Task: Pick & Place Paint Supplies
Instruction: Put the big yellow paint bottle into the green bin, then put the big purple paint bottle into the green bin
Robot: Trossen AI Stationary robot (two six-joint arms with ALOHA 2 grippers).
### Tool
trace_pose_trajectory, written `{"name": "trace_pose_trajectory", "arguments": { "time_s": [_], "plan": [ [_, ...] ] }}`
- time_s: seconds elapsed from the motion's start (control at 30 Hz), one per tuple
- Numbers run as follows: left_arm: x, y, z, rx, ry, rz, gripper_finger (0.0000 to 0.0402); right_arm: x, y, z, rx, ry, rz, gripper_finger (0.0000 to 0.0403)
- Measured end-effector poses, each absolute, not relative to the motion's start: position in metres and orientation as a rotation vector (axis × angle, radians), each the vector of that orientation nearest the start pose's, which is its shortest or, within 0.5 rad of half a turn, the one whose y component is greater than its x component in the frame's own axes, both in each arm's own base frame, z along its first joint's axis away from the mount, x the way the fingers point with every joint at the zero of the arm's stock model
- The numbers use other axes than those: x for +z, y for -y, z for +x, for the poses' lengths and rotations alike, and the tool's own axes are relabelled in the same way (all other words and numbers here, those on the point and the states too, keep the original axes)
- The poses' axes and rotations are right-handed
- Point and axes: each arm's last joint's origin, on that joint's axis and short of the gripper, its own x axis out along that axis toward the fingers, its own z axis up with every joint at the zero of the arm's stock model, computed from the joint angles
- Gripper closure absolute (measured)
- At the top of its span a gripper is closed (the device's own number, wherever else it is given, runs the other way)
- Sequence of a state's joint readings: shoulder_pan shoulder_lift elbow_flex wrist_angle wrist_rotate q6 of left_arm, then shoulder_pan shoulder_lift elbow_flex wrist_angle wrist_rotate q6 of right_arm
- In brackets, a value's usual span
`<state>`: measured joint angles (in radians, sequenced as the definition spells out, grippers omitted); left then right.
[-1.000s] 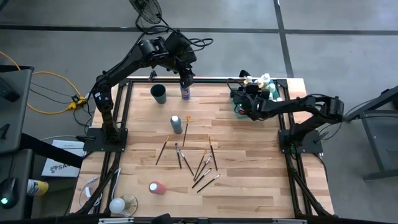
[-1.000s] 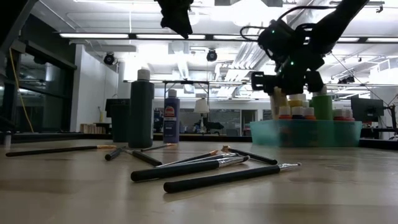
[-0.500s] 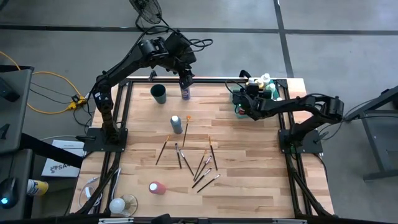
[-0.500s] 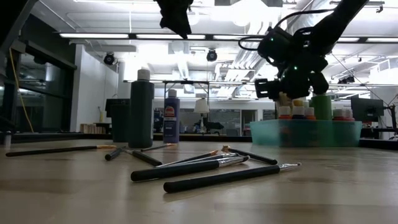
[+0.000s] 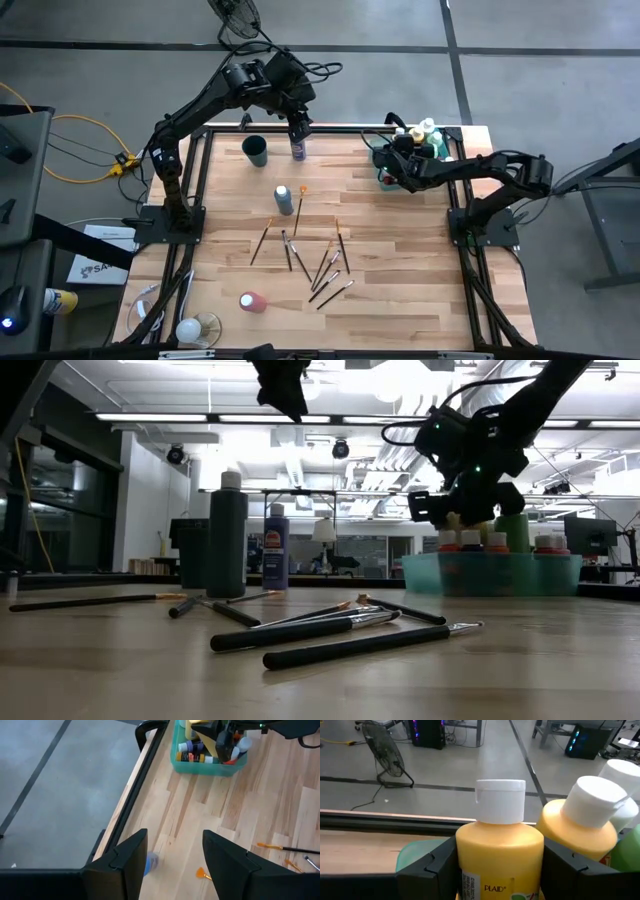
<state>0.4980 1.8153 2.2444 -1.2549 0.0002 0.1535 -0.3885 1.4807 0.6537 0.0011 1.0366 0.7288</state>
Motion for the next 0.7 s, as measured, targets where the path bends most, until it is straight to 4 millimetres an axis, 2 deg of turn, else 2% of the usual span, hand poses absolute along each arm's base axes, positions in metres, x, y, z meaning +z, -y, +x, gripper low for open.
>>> {"name": "trace_pose_trajectory", "arguments": {
  "time_s": [0.43, 0.7],
  "plan": [
    [0.445, -0.166, 0.305, 0.406, -0.840, -0.065, 0.0216, 0.170, 0.119, 0.234, -1.497, -0.315, 0.324, 0.0122],
    [0.445, -0.166, 0.305, 0.408, -0.838, -0.066, 0.0216, 0.191, 0.108, 0.232, -1.432, -0.289, 0.281, 0.0124]
  ]
}}
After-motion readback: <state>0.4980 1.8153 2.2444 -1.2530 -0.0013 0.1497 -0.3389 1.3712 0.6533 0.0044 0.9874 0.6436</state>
